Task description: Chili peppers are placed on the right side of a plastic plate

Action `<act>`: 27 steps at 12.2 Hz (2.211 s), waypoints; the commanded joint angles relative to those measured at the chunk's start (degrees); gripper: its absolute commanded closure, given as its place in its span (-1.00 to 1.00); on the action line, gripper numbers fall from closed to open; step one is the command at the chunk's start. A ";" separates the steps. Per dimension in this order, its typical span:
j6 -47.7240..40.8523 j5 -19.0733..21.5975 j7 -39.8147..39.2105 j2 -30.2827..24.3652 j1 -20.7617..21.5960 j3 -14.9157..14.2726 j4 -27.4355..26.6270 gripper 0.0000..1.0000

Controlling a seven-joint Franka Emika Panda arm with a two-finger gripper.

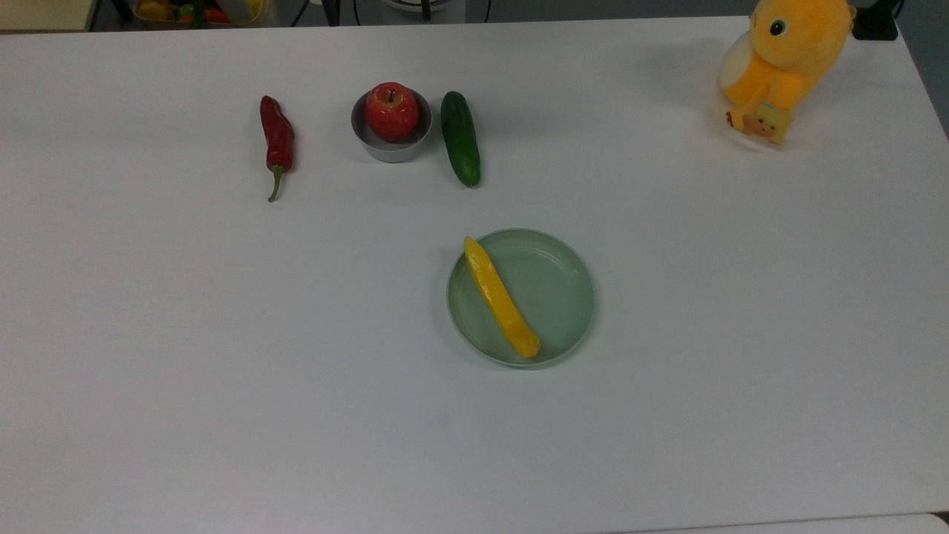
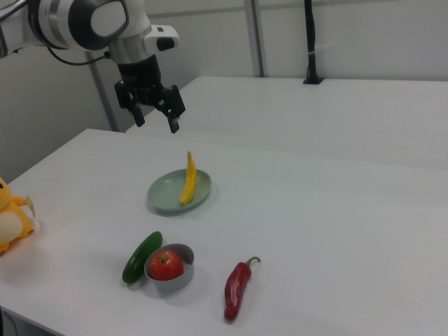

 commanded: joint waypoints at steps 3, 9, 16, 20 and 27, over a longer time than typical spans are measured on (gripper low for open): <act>0.64 1.27 -1.58 -0.85 0.22 -0.85 -0.76 -1.00; -2.51 1.27 -5.86 -1.37 -1.88 -0.58 -1.11 -1.00; -10.52 -2.24 -28.99 -1.29 -7.77 -0.58 -1.37 -1.00; -6.68 -5.41 -31.20 -0.94 -10.84 -1.28 -7.68 -1.00; 12.94 -5.85 -31.28 3.97 -11.90 -3.83 -19.57 -1.00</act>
